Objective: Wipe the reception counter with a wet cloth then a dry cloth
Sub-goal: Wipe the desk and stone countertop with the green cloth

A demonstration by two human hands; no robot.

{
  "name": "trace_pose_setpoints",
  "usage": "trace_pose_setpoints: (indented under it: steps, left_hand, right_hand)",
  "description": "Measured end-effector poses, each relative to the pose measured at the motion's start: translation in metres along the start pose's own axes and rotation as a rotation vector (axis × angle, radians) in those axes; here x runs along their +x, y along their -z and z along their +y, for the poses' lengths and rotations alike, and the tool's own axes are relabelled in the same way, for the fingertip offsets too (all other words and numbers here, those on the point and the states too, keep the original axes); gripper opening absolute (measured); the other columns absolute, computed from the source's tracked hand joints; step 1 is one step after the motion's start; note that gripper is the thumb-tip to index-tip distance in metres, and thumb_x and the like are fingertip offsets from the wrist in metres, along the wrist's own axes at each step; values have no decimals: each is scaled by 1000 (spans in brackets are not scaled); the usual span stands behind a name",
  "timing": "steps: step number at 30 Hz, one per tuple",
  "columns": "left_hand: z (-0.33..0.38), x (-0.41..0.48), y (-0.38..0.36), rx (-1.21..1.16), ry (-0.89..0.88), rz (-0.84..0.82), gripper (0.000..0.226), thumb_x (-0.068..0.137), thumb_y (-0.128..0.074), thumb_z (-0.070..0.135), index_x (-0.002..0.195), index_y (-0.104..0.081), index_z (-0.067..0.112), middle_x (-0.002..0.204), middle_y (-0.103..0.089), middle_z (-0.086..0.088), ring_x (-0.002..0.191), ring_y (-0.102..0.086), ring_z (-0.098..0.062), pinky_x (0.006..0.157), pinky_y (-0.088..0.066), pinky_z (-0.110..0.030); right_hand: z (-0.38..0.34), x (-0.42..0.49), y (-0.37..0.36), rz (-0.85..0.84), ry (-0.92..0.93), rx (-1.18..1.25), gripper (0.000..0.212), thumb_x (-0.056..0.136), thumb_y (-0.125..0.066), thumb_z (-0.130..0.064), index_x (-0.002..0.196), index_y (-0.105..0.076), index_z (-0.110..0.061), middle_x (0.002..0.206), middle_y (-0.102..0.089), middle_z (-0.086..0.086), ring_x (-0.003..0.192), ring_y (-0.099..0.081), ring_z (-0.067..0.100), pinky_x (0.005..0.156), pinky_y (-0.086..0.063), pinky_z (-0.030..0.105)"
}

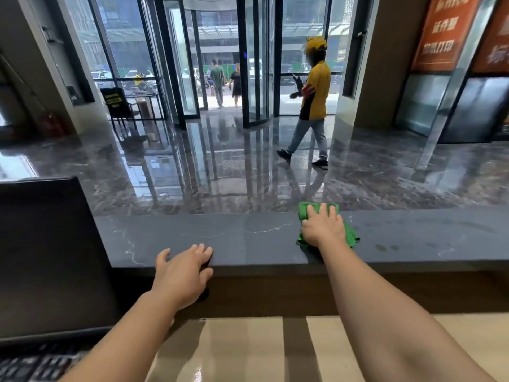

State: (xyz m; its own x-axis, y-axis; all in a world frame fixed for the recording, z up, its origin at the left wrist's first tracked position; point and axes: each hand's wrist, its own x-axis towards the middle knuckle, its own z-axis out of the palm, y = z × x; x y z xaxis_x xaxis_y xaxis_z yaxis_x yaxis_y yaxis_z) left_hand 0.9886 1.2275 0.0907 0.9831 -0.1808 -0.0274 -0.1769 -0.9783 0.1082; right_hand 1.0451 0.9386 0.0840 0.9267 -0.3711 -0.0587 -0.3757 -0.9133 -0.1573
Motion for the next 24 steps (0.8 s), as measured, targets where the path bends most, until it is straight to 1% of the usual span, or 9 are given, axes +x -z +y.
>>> trace_pose_setpoints:
  steps: [3, 5, 10, 13, 15, 19, 21, 22, 24]
  left_hand:
    - [1, 0, 1, -6, -22, 11, 49, 102, -38, 36, 150, -27, 35, 158, -20, 14, 145, -14, -2, 116, 2, -43]
    - [1, 0, 2, -1, -27, 10, 48, 102, -37, 34, 150, -27, 34, 158, -20, 13, 145, -15, -3, 117, 3, -44]
    - [3, -4, 0, 20, -36, 31, 50, 102, -37, 30, 150, -25, 32, 158, -20, 13, 146, -13, -4, 117, 4, -46]
    - [1, -5, 2, 6, -56, 31, 46, 101, -39, 28, 146, -32, 29, 157, -23, 11, 146, -14, -5, 116, 7, -47]
    - [-3, -7, 3, -13, -70, 34, 45, 100, -41, 27, 145, -34, 28, 157, -24, 10, 146, -13, -5, 116, 8, -47]
    - [-14, -18, 2, -17, -23, 73, 53, 101, -40, 32, 151, -23, 27, 160, -14, 9, 147, -7, -5, 117, 6, -46]
    - [-22, -23, 4, -8, 27, 105, 49, 101, -40, 33, 148, -28, 29, 158, -22, 9, 145, -16, -7, 116, -2, -44]
    - [-26, -26, 6, 1, 54, 131, 44, 100, -41, 33, 143, -35, 29, 152, -33, 9, 142, -26, -9, 114, -9, -42]
    - [-31, -30, 9, 31, 96, 199, 24, 98, -42, 31, 121, -50, 28, 127, -54, 9, 124, -47, -14, 103, -23, -38]
  right_hand:
    - [-23, -7, -3, 8, 31, -10, 59, 103, -29, -27, 157, -6, -21, 163, 5, 12, 150, 5, 32, 122, -2, 44]
    - [-50, -14, -9, 0, 93, -13, 60, 102, -29, -25, 157, -5, -21, 163, 5, 12, 150, 6, 32, 121, -1, 44]
    - [-138, -28, -29, -47, 328, -38, 60, 103, -28, -28, 157, -2, -22, 163, 8, 11, 149, 8, 31, 121, 1, 44]
    - [-176, -31, -34, -96, 472, -57, 59, 104, -29, -28, 156, -2, -24, 163, 8, 10, 150, 8, 30, 121, 1, 44]
    - [-184, -29, -32, -121, 545, -74, 58, 104, -28, -29, 156, -3, -25, 163, 7, 10, 150, 8, 29, 121, 0, 43]
    - [-170, -22, -26, -165, 570, -69, 55, 106, -24, -32, 157, -4, -25, 163, 8, 7, 150, 9, 27, 121, -2, 42]
    - [-155, -19, -24, -155, 522, -45, 55, 105, -24, -28, 157, -4, -23, 163, 8, 6, 150, 10, 27, 121, -4, 42]
    - [-145, -17, -23, -137, 484, -36, 56, 105, -24, -26, 157, -4, -22, 163, 7, 7, 150, 9, 27, 121, -4, 43]
    - [-119, -10, -22, -83, 397, -35, 57, 104, -26, -22, 157, -5, -20, 163, 5, 9, 150, 7, 29, 121, -5, 44]
